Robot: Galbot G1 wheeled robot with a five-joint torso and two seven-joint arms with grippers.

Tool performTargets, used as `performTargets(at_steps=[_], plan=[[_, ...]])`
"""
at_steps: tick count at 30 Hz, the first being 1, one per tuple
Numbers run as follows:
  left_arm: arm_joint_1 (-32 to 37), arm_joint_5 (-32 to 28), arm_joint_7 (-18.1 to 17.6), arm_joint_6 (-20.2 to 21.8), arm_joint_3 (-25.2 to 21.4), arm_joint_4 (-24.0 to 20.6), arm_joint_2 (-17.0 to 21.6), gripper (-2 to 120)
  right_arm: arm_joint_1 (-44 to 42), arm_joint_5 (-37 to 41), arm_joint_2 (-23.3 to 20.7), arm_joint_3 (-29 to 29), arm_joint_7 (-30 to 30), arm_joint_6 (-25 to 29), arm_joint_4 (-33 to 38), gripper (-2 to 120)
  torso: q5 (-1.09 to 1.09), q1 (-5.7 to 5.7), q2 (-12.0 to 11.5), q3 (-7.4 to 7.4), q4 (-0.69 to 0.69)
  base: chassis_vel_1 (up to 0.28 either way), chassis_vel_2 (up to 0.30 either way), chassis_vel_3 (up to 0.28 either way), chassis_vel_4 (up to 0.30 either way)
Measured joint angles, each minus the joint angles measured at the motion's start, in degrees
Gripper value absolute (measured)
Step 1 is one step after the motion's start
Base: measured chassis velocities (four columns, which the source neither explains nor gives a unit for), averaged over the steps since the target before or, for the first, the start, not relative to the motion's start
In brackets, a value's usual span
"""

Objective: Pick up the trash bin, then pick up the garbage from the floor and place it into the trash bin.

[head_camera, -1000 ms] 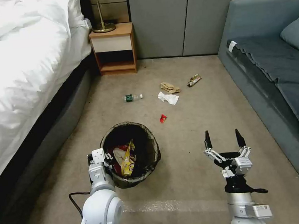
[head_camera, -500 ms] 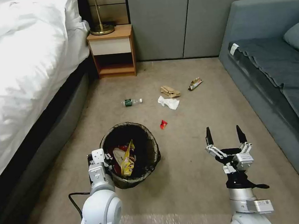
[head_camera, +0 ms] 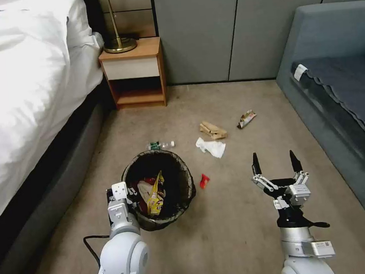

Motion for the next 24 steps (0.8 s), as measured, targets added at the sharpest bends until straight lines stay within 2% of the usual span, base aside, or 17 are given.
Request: performTargets(at_steps=[8,24], plan=[[-0.10,0.00,0.01,0.00,0.03,0.01,-0.13,1,0.80,-0.44,0.15,-0.10,-1.45,2.12,-1.23,100,0.01,0.01,0.00,0.01,0.01,-0.210,0.203,0.214,-0.219],[-0.05,-0.02,-0.03,0.00,-0.12,0.03,-0.21,1,3.35,-2.10,-0.52,-0.72,-1.22,2.59,-2.52,100,-0.01,0.00,0.00,0.00,0.00,0.004,-0.006,-0.016,0.010]])
